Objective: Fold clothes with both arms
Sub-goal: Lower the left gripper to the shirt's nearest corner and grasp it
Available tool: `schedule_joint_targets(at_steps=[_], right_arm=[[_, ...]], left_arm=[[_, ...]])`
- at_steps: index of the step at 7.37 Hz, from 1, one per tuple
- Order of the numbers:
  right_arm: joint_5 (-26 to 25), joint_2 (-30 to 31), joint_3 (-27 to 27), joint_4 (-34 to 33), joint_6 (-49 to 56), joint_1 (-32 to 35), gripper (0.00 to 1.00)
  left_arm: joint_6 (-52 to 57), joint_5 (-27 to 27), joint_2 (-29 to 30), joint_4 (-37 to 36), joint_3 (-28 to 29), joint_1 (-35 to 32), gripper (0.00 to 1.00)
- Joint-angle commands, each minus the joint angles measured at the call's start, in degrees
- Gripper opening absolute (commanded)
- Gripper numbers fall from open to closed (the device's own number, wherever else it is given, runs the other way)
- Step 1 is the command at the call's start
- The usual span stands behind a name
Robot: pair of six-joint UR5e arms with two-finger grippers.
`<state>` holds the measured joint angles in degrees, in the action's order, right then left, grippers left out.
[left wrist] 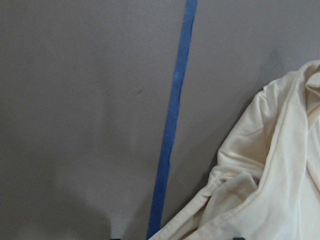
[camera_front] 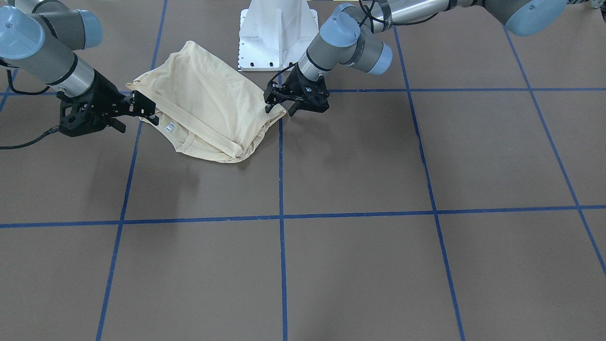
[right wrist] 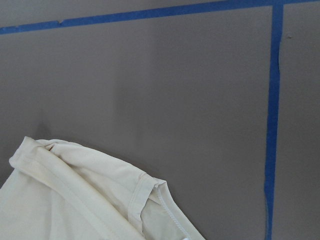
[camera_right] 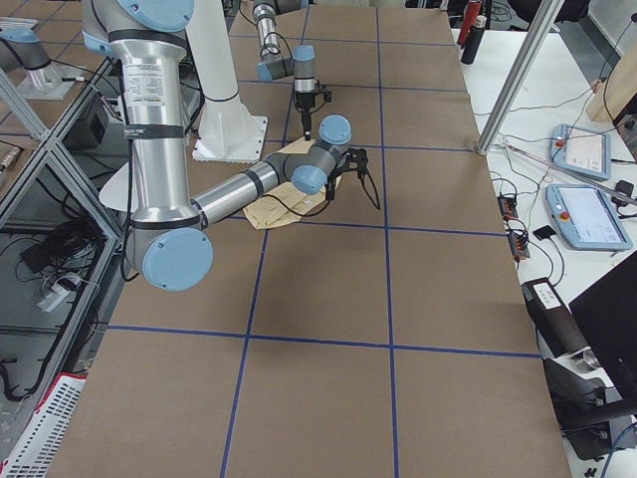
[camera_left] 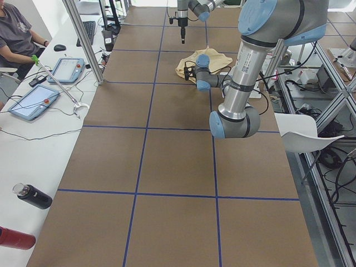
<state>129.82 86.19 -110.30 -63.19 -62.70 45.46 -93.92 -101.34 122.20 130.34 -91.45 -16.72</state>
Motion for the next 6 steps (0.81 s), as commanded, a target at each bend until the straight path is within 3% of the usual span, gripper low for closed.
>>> schedule_joint_targets(at_steps=[1,6], right_arm=[[0.0,0.0,0.0,0.0,-0.1,0.1,1.0],[0.2,0.0,0.0,0.0,0.0,0.3,1.0]], left_arm=[[0.0,0.0,0.1,0.0,0.0,0.0,0.79],[0.0,-0.2,0.1,0.0,0.5,0.1,0.78]])
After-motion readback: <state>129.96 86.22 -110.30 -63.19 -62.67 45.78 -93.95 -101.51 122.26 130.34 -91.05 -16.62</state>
